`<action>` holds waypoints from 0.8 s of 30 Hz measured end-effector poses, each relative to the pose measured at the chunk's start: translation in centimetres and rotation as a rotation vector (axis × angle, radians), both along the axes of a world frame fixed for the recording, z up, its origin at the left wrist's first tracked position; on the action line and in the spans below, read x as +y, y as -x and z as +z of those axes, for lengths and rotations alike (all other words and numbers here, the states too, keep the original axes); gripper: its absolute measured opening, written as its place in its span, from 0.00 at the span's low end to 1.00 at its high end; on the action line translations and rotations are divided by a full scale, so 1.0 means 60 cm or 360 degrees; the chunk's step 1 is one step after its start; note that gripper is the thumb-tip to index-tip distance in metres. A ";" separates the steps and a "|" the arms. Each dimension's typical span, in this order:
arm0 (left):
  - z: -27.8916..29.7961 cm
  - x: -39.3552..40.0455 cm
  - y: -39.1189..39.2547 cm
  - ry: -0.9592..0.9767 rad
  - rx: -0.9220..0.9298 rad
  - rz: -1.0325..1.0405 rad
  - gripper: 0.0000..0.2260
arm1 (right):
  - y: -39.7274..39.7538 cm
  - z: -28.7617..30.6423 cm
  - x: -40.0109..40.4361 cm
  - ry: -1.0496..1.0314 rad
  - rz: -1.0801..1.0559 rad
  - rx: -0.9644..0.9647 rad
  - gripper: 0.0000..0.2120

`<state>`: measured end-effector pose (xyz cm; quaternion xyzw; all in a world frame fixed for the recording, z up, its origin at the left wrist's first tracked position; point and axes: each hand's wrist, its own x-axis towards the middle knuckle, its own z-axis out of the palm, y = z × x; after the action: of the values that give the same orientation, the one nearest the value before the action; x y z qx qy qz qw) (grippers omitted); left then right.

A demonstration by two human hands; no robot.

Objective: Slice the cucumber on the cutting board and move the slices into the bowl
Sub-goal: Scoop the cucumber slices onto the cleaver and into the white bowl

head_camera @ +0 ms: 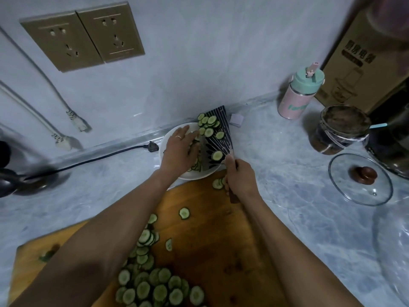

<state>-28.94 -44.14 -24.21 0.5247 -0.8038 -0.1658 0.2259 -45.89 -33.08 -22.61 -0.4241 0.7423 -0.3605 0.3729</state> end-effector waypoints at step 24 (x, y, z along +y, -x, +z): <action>0.026 0.011 0.022 0.0326 -0.0639 -0.0570 0.30 | 0.018 0.059 0.004 -0.0118 0.0112 0.0143 0.21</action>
<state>-30.24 -43.50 -22.65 0.3712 -0.9249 -0.0137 0.0811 -46.95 -32.82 -19.08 -0.4516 0.7559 -0.2999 0.3672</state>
